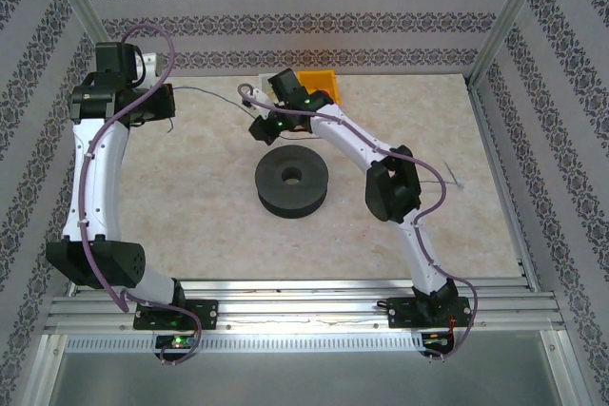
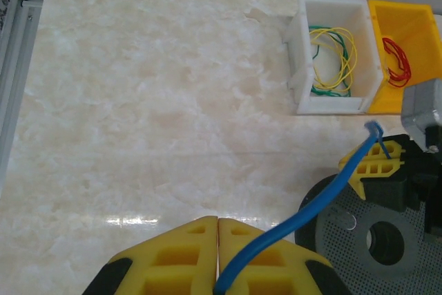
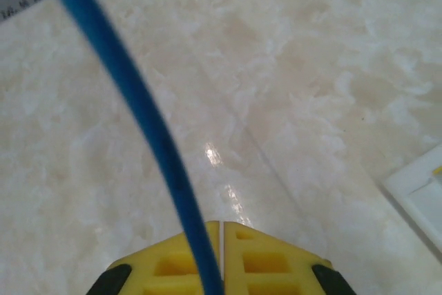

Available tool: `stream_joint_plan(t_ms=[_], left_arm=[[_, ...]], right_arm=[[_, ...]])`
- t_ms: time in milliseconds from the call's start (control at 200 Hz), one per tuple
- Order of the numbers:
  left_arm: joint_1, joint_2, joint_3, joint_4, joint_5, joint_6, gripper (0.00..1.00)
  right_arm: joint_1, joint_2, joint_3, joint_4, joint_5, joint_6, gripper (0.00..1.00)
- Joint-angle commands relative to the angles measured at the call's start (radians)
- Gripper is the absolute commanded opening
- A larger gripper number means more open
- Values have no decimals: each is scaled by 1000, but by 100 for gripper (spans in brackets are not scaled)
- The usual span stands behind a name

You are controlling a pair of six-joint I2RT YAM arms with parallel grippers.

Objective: Wrap the cables

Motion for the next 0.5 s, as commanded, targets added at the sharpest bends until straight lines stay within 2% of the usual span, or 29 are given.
stream_joint_plan(t_ms=[0, 115, 170, 255, 320, 375, 495], left_arm=[[25, -24, 18, 24, 15, -20, 0], [25, -35, -32, 42, 46, -11, 2], [25, -46, -66, 46, 43, -4, 19], [25, -75, -123, 49, 22, 5, 55], [25, -114, -176, 61, 4, 6, 71], [26, -153, -222, 69, -11, 8, 78], [28, -228, -303, 48, -32, 8, 83]], right_arm=[[-13, -53, -3, 1, 48, -1, 0], [-12, -39, 30, -9, 42, -6, 0], [-12, -32, 49, -18, 39, -12, 0], [-10, -23, 82, -29, 39, -21, 0], [-10, -13, 111, -40, 42, -31, 0], [-11, -4, 138, -53, 43, -41, 0], [-12, 20, 195, -76, 40, -53, 0]])
